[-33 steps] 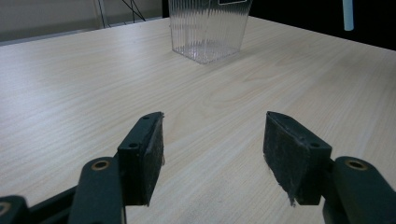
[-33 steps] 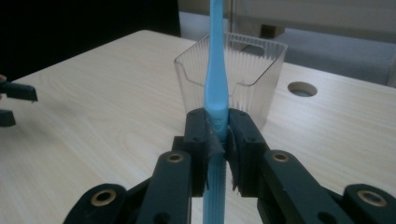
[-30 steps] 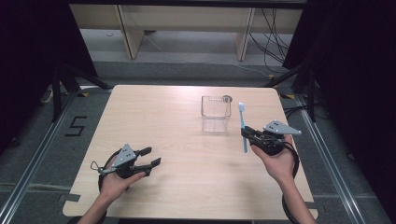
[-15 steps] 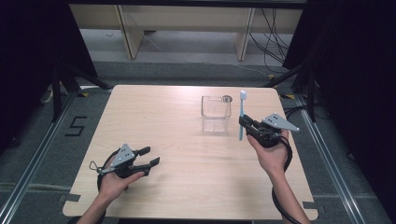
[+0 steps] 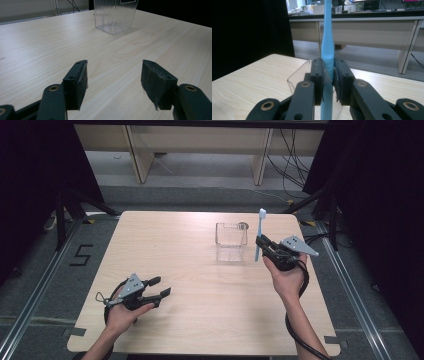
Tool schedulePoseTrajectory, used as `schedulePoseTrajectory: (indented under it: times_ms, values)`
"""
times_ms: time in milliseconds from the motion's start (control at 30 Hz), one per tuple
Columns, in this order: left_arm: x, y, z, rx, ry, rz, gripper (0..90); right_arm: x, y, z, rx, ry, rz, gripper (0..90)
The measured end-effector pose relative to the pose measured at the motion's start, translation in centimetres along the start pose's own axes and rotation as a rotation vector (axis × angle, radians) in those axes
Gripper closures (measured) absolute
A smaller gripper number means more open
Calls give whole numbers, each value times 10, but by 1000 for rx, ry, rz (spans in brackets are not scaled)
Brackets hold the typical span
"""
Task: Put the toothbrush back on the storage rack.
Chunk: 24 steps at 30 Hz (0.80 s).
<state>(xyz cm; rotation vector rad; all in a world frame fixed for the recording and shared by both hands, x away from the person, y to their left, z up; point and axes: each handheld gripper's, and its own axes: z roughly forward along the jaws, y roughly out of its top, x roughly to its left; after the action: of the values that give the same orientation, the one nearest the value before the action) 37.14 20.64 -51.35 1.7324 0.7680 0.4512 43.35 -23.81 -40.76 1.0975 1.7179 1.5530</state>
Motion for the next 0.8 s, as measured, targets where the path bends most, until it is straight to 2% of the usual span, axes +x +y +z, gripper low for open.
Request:
schedulePoseTrajectory:
  times_ms: [67,200,233,267,333,367,400,433,533,600,633,667,800]
  values:
    - [0,0,0,0,1,-2,378,-1,1,1,-2,-8,-15,790]
    - [1,1,0,10,9,0,378,0,3,3,-23,-14,12,790]
    - [1,1,0,11,10,-1,378,-1,3,4,-34,-15,-8,790]
    - [0,1,1,11,9,-2,378,-1,4,4,-27,-24,-10,790]
    - [0,1,2,9,6,-2,378,-2,5,6,-49,-20,-12,790]
    - [1,0,3,2,0,-4,378,-3,6,7,-47,-21,-9,790]
    - [0,0,2,15,10,-2,378,-1,6,7,-41,-32,12,790]
    - [0,0,2,13,9,-3,378,-3,6,8,-51,-28,-5,790]
    - [0,0,2,14,11,-6,378,-3,6,10,-61,-30,-12,790]
    - [0,0,2,14,11,-6,378,-3,4,12,-65,-32,-1,790]
    - [0,-1,2,14,11,-7,378,-3,4,13,-69,-35,-14,790]
    - [0,-1,2,14,10,-6,378,-2,4,14,-64,-30,9,790]
    - [0,-2,2,3,1,-6,378,-2,5,15,-75,-40,2,790]
